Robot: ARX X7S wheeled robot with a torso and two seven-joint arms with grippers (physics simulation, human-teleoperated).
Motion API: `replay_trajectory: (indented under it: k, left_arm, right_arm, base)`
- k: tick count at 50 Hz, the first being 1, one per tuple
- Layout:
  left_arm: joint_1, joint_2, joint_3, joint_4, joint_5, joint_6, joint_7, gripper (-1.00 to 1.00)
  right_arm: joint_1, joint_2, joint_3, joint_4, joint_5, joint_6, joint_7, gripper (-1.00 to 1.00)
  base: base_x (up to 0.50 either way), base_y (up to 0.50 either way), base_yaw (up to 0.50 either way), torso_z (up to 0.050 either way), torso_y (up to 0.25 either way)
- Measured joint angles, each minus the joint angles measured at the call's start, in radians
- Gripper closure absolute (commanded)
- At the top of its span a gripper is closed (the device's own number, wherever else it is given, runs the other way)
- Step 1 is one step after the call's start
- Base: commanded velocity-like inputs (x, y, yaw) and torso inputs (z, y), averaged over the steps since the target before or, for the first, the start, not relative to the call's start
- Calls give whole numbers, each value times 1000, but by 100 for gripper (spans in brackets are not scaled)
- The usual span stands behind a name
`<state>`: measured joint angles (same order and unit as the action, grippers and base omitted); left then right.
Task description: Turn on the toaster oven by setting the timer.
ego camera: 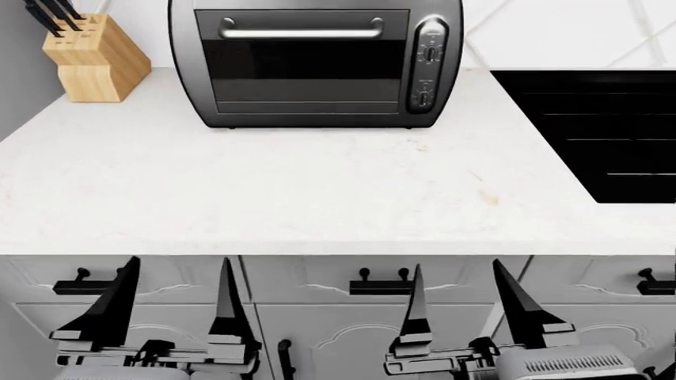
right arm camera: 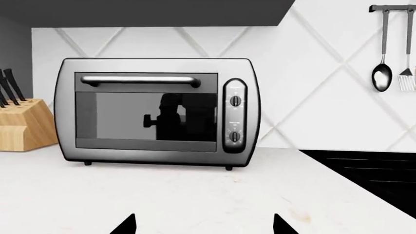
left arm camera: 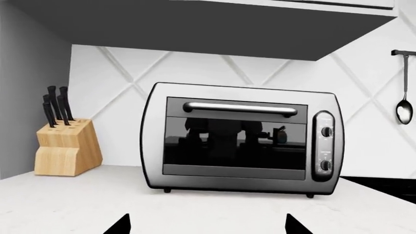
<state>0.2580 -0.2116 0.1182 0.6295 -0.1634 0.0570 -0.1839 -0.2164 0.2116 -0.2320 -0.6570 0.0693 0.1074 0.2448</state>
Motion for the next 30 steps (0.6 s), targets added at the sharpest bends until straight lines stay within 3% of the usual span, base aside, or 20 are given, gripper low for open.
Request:
replay_trajectory:
  k: [30]
  left_arm:
    - [18, -23, 15, 20, 2, 35, -13, -100]
  right_arm:
    - [2, 14, -16, -14, 6, 17, 28, -100]
  base:
    - [499, 0, 0, 0, 0]
